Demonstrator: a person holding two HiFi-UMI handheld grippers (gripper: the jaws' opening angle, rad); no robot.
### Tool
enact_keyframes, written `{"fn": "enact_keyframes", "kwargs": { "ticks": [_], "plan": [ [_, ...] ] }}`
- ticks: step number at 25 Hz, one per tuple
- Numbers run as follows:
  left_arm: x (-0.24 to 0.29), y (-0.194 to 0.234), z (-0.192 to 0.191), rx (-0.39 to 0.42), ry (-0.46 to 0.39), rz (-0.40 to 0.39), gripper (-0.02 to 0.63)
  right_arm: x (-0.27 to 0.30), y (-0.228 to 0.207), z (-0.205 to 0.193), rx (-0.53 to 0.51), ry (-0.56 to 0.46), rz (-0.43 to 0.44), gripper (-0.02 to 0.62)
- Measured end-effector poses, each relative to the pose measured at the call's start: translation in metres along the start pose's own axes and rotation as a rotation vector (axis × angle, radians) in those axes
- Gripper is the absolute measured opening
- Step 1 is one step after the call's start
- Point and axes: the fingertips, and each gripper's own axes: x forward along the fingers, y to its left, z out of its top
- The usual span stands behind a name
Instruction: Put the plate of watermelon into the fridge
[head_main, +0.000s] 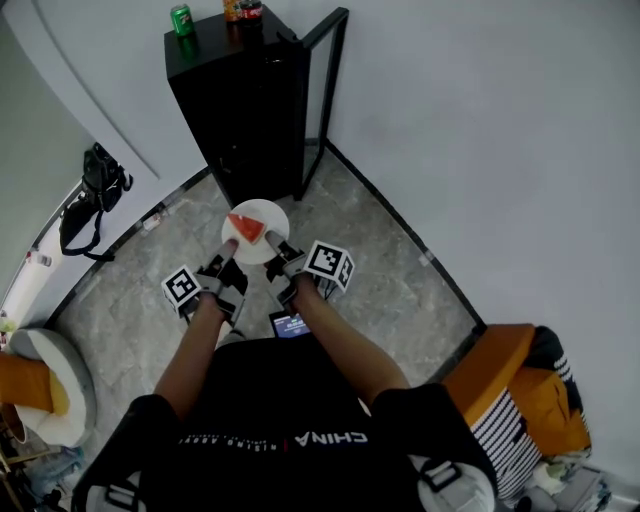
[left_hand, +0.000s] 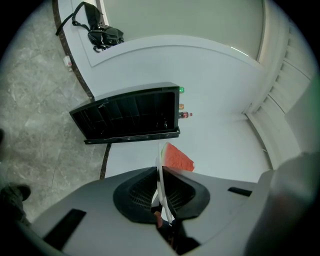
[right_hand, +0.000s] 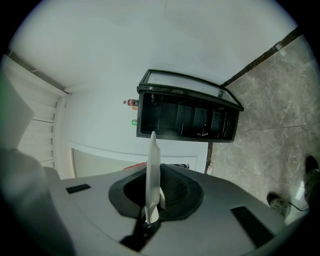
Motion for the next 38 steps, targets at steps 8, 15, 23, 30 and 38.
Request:
{"fn": "enact_keyframes", "kwargs": {
  "ticks": [8, 15, 23, 30, 38],
  "plan": [
    [0.011, 0.008, 0.001, 0.003, -0.011, 0.015, 0.035, 0.007, -0.012, 0.008, 0.028, 0.035, -0.005, 0.029],
    [0.05, 0.022, 0.042, 0.007, 0.045, 0.002, 0.035, 0.055, -0.027, 0.032, 0.034, 0.004, -0.025, 0.029],
    [0.101, 0.02, 0.13, 0.013, 0.115, -0.025, 0.035, 0.148, -0.016, 0.059, 0.028, -0.043, -0.037, 0.029],
    [0.118, 0.024, 0.199, 0.011, 0.162, -0.04, 0.035, 0.216, -0.005, 0.061, 0.006, -0.072, -0.037, 0.029],
    [0.145, 0.038, 0.211, -0.007, 0.194, -0.021, 0.035, 0.233, -0.017, 0.082, 0.02, -0.092, -0.078, 0.029]
  ]
}}
